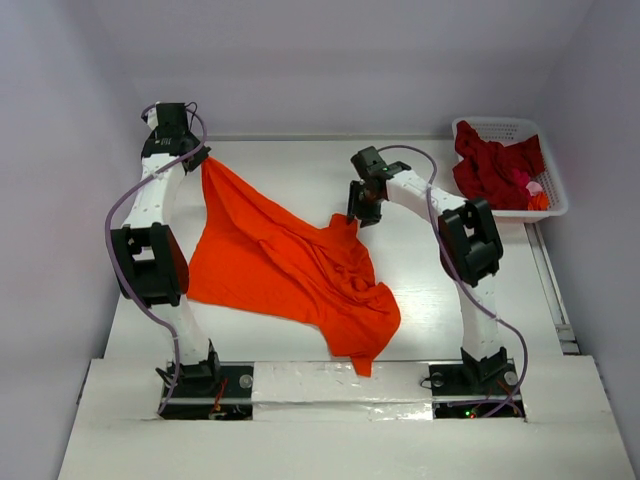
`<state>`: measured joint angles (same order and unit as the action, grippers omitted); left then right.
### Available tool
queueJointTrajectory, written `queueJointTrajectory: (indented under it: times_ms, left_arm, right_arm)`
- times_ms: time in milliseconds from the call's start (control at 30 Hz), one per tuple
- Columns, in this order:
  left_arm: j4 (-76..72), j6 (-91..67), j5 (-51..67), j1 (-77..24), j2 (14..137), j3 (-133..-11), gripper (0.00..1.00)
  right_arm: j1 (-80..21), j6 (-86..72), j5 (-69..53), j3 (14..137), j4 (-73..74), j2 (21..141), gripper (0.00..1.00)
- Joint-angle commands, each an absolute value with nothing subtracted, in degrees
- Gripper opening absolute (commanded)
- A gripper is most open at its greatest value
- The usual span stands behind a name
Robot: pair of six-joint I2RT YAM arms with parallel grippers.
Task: Fold and stack the t-shirts
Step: Flatten the tshirt out
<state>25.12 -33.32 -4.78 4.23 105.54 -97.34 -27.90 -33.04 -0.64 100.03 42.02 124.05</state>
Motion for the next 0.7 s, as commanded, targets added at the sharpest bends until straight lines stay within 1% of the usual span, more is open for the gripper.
queueJointTrajectory:
  times_ms: [0, 67, 133, 200, 267, 300, 500, 567, 600, 667]
  left_arm:
    - [24.3, -32.6, -5.3, 4.6, 103.9, -100.1, 0.00]
    - [24.3, -32.6, -5.4, 4.6, 104.0, -100.4, 0.00]
    - [24.4, -32.5, -5.4, 4.6, 104.1, -100.6, 0.00]
    - [24.4, -32.5, -5.6, 4.6, 104.1, -100.5, 0.00]
    - [24.4, -32.5, -5.5, 4.6, 104.1, -100.7, 0.00]
    - [24.4, -32.6, -5.6, 4.6, 104.2, -100.6, 0.00]
    - [24.3, -32.8, -5.4, 4.6, 104.2, -100.5, 0.00]
    - [24.3, -33.0, -5.4, 4.6, 104.2, -100.5, 0.00]
    - [24.3, -33.0, -5.3, 4.6, 104.2, -100.5, 0.00]
    - [24.3, -33.0, -5.3, 4.6, 104.3, -100.5, 0.00]
  right_arm:
    - [-27.0, -33.2, -2.3, 103.1, 42.8, 125.1, 0.47]
    - [-27.0, -33.0, -2.3, 103.9, 43.1, 125.7, 0.45]
    - [-27.0, -33.0, -2.5, 103.3, 42.8, 125.6, 0.38]
    - [-27.0, -33.3, -3.8, 102.7, 41.8, 125.6, 0.36]
    - [-27.0, -33.2, -5.5, 102.3, 41.7, 126.2, 0.38]
    - [-27.0, -33.0, -5.6, 102.3, 41.8, 126.4, 0.40]
    - [-27.0, -32.1, -6.9, 101.3, 41.4, 126.6, 0.49]
    - [-27.0, -32.0, -7.7, 101.3, 41.4, 126.9, 0.49]
    - [-27.0, -32.0, -7.8, 101.4, 41.4, 127.3, 0.47]
    - [-27.0, -31.9, -8.5, 101.3, 41.2, 127.6, 0.39]
